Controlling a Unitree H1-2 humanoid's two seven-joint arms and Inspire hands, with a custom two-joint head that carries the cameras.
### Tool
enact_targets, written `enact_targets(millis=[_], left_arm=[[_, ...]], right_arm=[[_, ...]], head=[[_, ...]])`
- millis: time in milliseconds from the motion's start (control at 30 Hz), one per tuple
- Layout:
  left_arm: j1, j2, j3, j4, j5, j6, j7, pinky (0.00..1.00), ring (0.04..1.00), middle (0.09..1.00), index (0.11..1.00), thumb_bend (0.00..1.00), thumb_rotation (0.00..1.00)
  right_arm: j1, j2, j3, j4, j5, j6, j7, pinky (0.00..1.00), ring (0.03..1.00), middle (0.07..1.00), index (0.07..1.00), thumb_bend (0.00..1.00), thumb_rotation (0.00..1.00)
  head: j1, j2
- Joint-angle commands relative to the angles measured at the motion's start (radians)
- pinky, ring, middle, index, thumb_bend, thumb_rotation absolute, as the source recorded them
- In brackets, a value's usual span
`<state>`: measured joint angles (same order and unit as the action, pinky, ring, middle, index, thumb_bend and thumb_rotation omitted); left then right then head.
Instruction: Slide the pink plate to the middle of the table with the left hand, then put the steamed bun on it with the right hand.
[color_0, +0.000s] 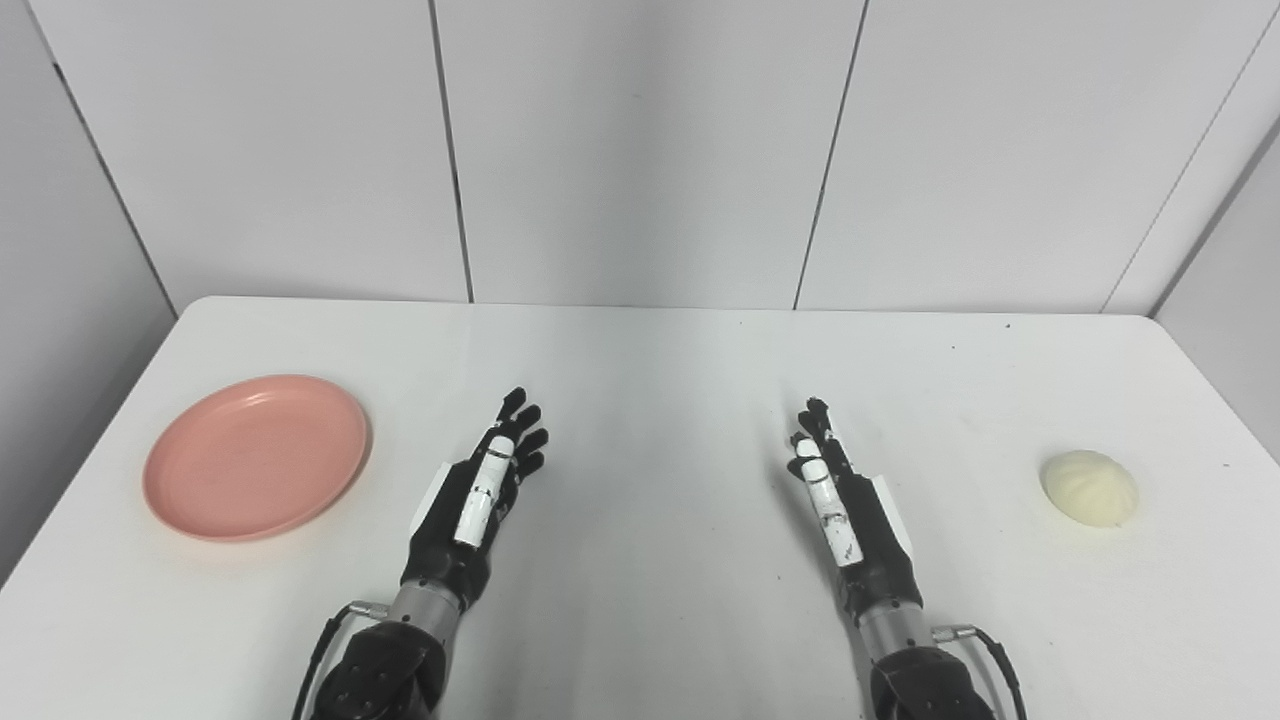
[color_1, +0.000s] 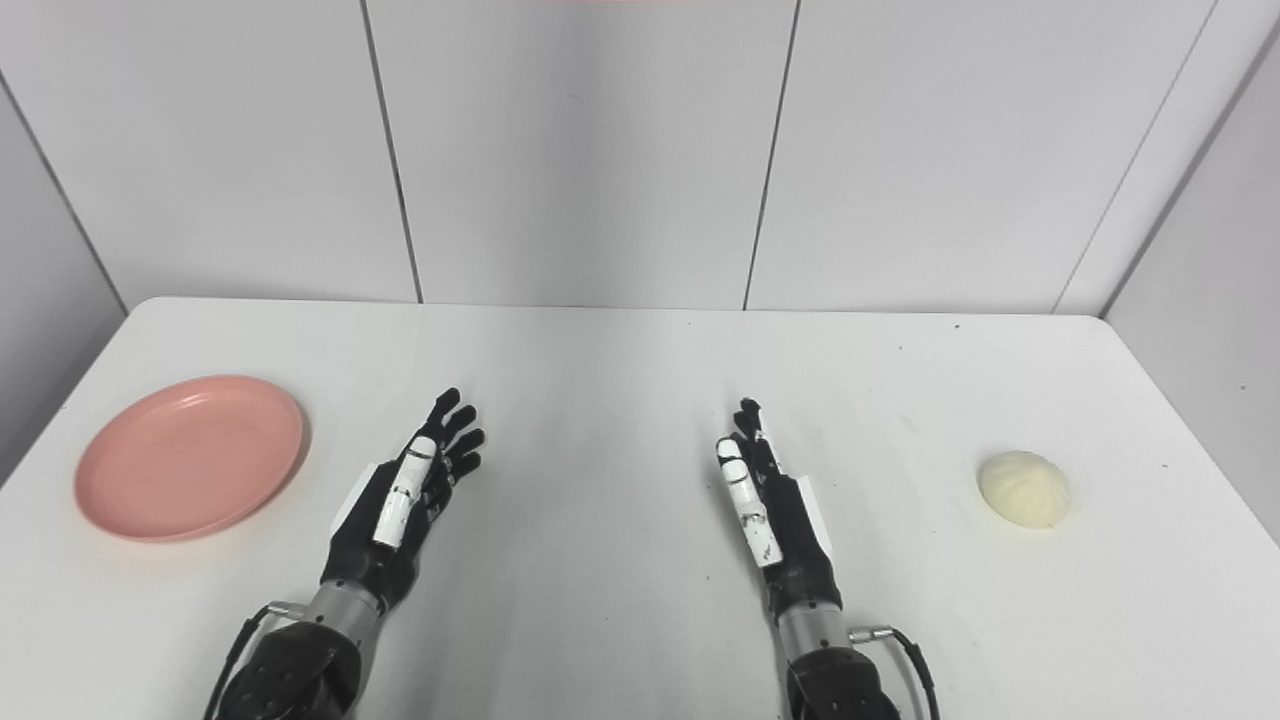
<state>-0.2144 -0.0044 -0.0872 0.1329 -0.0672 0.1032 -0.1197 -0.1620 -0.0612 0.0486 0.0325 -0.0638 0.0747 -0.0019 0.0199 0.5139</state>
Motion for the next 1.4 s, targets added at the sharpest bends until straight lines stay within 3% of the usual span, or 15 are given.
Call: enact_targets(millis=[0,1167,1367], left_arm=[[0.047,0.007,-0.013,0.06,0.004,0.08,-0.017,0.96,0.949,0.976,0.976,0.41,1.0],[0.048,0.007,-0.015,0.061,0.002,0.077,-0.017,0.95,0.946,0.973,0.972,0.41,1.0],[0.044,0.0,-0.021,0.08,0.008,0.06,-0.014,0.95,0.945,0.971,0.971,0.43,1.0]], right_arm=[[0.022,0.007,0.013,0.025,-0.005,0.052,0.016,0.92,0.953,0.976,1.0,0.23,1.0],[0.025,0.009,0.01,0.018,0.002,0.064,0.019,0.92,0.952,0.978,1.0,0.24,1.0],[0.026,-0.005,0.004,0.026,0.011,0.05,0.027,0.92,0.952,0.976,0.999,0.25,1.0]], head=[[0.0,0.0],[0.002,-0.001],[0.055,-0.003]])
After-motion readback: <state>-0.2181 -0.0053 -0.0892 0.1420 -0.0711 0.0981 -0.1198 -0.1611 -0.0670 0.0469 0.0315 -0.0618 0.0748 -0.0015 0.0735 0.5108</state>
